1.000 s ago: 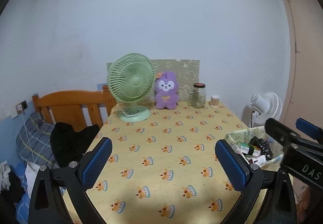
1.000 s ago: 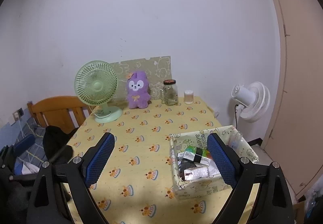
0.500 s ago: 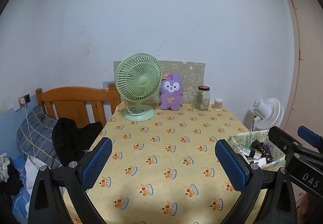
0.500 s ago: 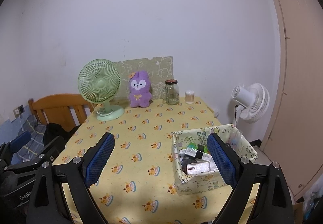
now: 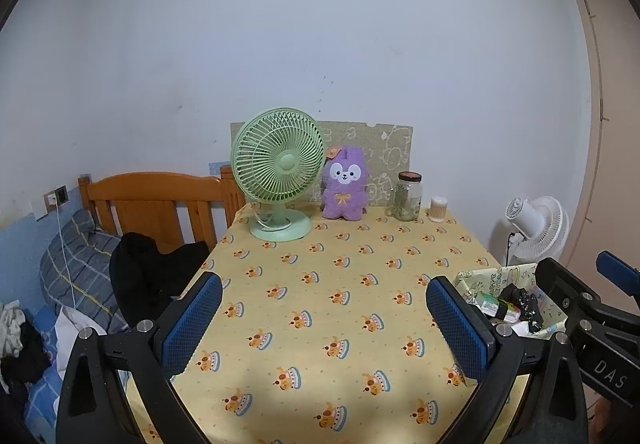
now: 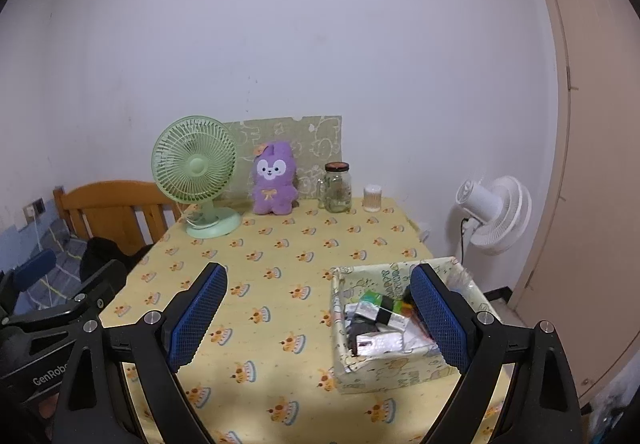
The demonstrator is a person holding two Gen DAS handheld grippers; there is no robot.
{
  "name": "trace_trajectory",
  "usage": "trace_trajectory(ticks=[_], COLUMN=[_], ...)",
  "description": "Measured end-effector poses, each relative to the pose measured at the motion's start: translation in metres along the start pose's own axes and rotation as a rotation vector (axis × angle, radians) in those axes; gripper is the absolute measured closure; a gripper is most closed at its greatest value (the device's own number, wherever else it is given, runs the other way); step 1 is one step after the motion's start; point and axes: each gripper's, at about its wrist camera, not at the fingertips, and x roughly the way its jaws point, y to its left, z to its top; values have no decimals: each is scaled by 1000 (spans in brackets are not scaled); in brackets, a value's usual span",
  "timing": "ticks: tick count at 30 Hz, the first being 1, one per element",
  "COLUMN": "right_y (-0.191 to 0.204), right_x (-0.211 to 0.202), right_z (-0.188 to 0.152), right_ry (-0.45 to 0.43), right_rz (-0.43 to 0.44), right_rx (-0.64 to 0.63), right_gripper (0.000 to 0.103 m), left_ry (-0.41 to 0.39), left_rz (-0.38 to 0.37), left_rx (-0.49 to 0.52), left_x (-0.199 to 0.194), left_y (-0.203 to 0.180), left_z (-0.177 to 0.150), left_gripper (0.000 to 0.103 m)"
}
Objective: Organize soft objects
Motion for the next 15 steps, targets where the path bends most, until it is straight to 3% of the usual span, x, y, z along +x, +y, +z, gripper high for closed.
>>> trace_trajectory(ticks=[15], right_y=[-6], right_x=[1], right_z=[-1], right_ry=[5], right_rz=[-4], right_rx=[14], right_gripper=[7], left_ry=[7], left_rz=[-9], left_rx=[4], left_x=[-1], left_y=[-4], left_z=[0], left_gripper=[0])
